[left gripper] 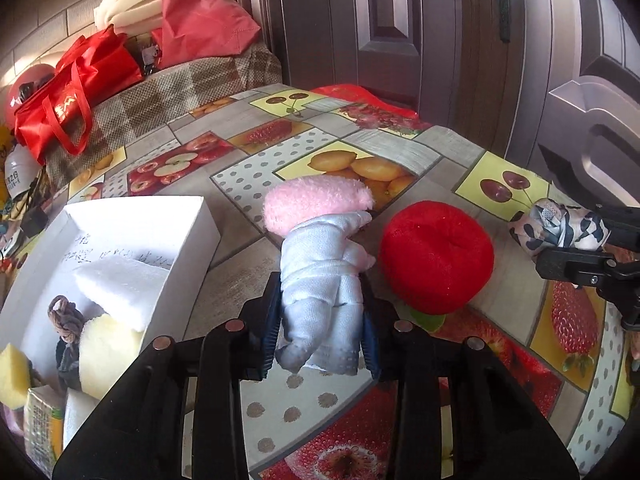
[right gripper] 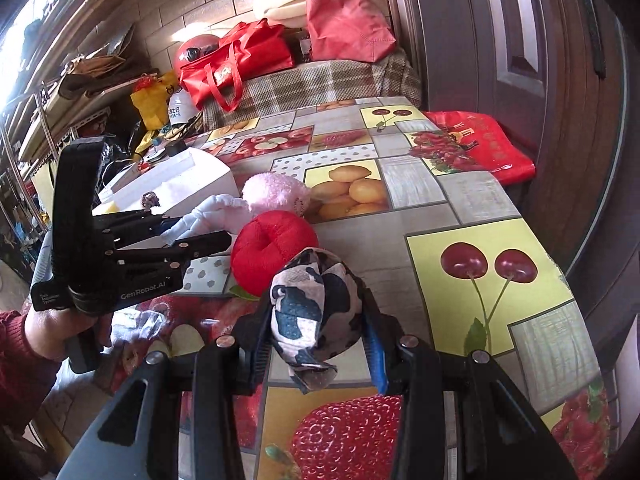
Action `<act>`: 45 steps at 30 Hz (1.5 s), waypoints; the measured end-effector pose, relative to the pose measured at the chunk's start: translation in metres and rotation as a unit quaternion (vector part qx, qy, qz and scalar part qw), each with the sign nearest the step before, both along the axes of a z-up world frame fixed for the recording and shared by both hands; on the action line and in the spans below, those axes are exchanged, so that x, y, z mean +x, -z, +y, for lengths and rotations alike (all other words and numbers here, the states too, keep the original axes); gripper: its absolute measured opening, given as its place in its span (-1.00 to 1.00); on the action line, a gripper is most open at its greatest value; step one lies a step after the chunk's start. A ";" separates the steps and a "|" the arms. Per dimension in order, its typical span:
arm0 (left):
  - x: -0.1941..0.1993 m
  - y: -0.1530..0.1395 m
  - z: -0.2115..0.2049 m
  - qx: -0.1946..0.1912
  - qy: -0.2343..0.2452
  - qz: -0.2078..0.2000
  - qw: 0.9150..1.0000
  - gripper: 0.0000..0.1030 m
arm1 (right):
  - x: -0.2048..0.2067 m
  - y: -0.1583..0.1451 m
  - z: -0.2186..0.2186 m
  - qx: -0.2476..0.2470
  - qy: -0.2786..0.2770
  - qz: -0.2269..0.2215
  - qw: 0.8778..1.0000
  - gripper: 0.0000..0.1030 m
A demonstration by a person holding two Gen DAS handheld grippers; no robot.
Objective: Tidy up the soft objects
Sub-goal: 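Grasp the white towel figure with the left gripper while the right grasps the black-and-white cloth, then carry the towel figure and cloth over the tray with both grippers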
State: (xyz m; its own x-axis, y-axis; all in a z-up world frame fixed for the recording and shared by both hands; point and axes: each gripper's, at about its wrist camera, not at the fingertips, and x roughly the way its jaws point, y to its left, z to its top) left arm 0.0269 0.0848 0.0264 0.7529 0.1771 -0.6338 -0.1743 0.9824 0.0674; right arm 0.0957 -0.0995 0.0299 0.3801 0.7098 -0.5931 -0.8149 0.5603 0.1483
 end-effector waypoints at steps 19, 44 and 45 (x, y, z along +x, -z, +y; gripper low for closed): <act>-0.128 -0.033 0.009 0.017 -0.033 -0.182 0.983 -0.35 | -0.069 -0.023 0.023 0.076 0.013 -0.155 0.985 -0.22; -0.194 -0.029 0.042 0.015 -0.103 -0.195 0.975 -0.35 | -0.099 -0.019 0.066 0.067 -0.031 -0.142 0.987 -0.22; -0.196 -0.030 0.045 0.016 -0.109 -0.197 0.974 -0.35 | -0.099 -0.018 0.070 0.066 -0.035 -0.140 0.987 -0.22</act>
